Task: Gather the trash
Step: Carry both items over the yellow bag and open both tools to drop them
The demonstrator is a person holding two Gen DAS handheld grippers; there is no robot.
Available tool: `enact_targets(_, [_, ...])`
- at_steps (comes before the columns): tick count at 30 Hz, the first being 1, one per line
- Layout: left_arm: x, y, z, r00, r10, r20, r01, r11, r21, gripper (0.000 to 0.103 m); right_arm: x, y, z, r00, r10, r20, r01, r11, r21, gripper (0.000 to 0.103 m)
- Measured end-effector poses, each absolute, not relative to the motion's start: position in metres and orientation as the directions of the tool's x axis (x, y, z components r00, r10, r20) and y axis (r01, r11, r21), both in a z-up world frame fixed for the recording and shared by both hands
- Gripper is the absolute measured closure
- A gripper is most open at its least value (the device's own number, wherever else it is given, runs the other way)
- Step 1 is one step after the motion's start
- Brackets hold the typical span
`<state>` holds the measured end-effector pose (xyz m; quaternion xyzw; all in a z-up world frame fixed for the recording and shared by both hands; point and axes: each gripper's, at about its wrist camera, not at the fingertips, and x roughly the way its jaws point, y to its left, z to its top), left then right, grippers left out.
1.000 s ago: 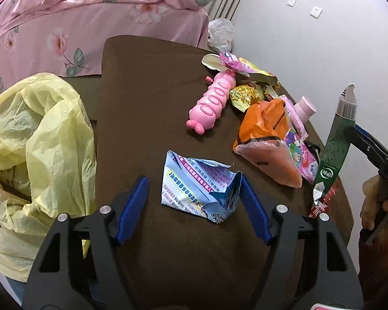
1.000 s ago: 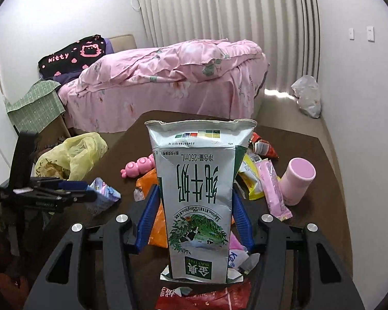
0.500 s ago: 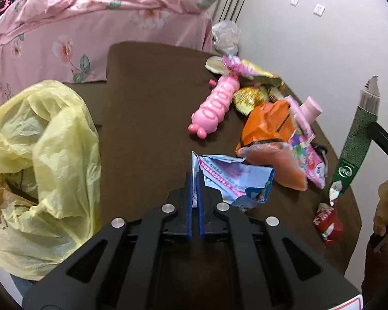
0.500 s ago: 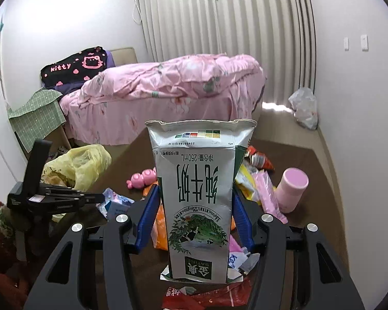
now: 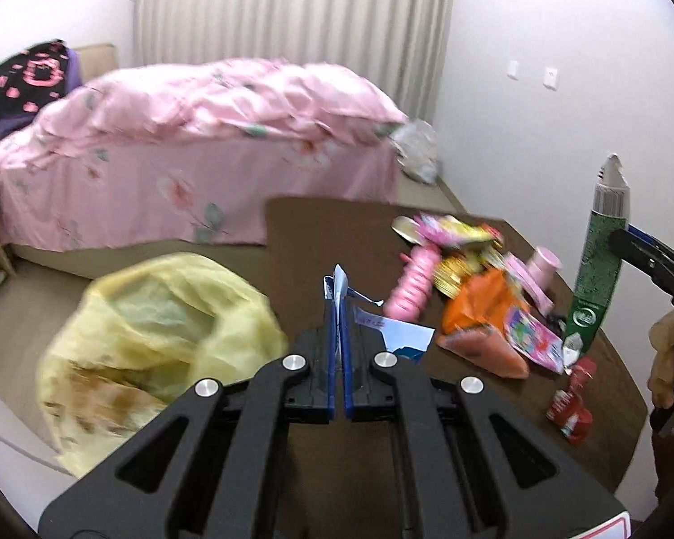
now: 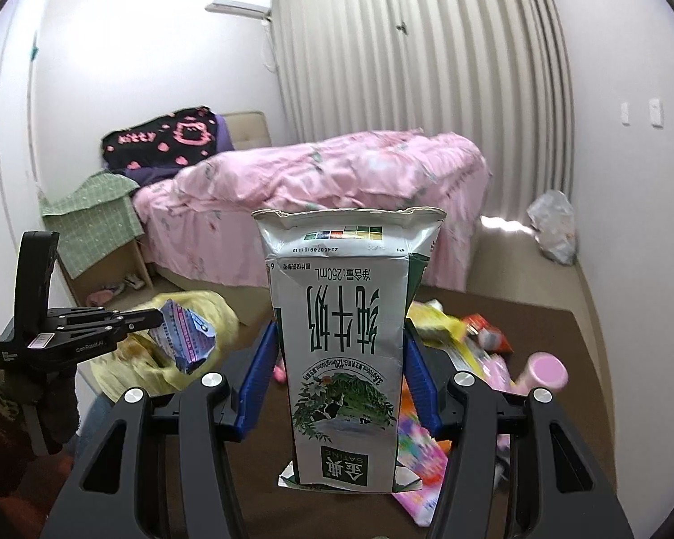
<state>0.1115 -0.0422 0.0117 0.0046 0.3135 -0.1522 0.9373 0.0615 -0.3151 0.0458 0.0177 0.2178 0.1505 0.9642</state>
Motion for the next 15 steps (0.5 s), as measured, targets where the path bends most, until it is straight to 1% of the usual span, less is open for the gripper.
enact_targets(1, [0.111,-0.035,0.015,0.771,-0.262,-0.581,0.266,0.961,-0.08,0.101,0.064,-0.309,0.049,0.859,0.311,-0.406,-0.297,0.95,0.1,0.052])
enact_targets(4, [0.11,-0.004,0.028,0.823,-0.149,-0.548,0.152,0.988,-0.04,0.101,0.08,-0.283,0.059,0.847,0.383,-0.369,-0.366,0.923,0.119,0.052])
enact_targets(6, [0.109,0.019,0.032,0.847,-0.051,-0.53,0.058,0.998,-0.003,0.101,0.091,-0.264,0.064,0.829,0.435,-0.353,-0.415,0.9,0.135,0.052])
enact_targets(7, [0.11,0.027,0.032,0.849,-0.024,-0.528,0.029,1.0,0.0,0.101,0.1,-0.252,0.065,0.816,0.463,-0.347,-0.442,0.886,0.142,0.052])
enact_targets(8, [0.111,0.041,0.031,0.848,0.011,-0.529,-0.019,1.0,-0.009,0.101,0.109,-0.24,0.066,0.803,0.487,-0.345,-0.466,0.873,0.146,0.052])
enact_targets(12, [0.115,0.078,0.017,0.834,0.079,-0.546,-0.134,0.989,-0.061,0.101,0.142,-0.184,0.061,0.753,0.566,-0.335,-0.551,0.821,0.149,0.052])
enact_targets(15, [0.122,0.098,0.001,0.827,0.099,-0.553,-0.197,0.973,-0.121,0.101,0.169,-0.143,0.053,0.722,0.609,-0.329,-0.592,0.79,0.161,0.052])
